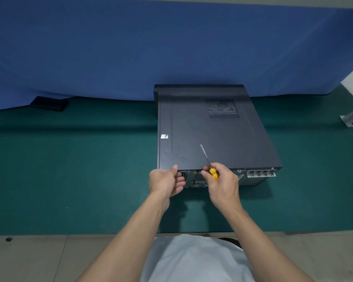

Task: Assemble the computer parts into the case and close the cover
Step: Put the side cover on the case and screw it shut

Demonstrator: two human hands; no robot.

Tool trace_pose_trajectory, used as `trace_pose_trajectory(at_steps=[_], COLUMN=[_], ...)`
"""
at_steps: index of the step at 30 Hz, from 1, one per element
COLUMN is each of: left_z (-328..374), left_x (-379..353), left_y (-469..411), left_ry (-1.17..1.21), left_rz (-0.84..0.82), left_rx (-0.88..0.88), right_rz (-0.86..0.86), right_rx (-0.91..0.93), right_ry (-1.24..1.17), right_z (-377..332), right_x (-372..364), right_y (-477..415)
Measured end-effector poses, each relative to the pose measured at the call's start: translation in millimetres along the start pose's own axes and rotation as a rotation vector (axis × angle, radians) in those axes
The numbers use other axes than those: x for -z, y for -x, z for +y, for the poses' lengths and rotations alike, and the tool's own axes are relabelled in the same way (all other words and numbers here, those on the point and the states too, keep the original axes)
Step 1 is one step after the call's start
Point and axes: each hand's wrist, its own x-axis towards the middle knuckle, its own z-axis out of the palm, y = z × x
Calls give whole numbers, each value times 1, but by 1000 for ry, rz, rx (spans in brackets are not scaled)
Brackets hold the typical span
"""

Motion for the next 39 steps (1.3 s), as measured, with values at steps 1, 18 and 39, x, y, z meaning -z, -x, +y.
trace_pose_trajectory(at_steps=[1,18,39], left_z=[0,-26,-26], left_x=[-2,-16,-23], left_y=[-2,8,2], left_ry=[7,277,359], left_rz=[9,-262,-226], left_rx=[5,54,75], right_rz=[-7,-35,28], right_rx=[27,243,299], right_ry=[27,145,243], right_z=[3,10,8], right_x=[-1,-24,-23], right_y=[1,-2,0])
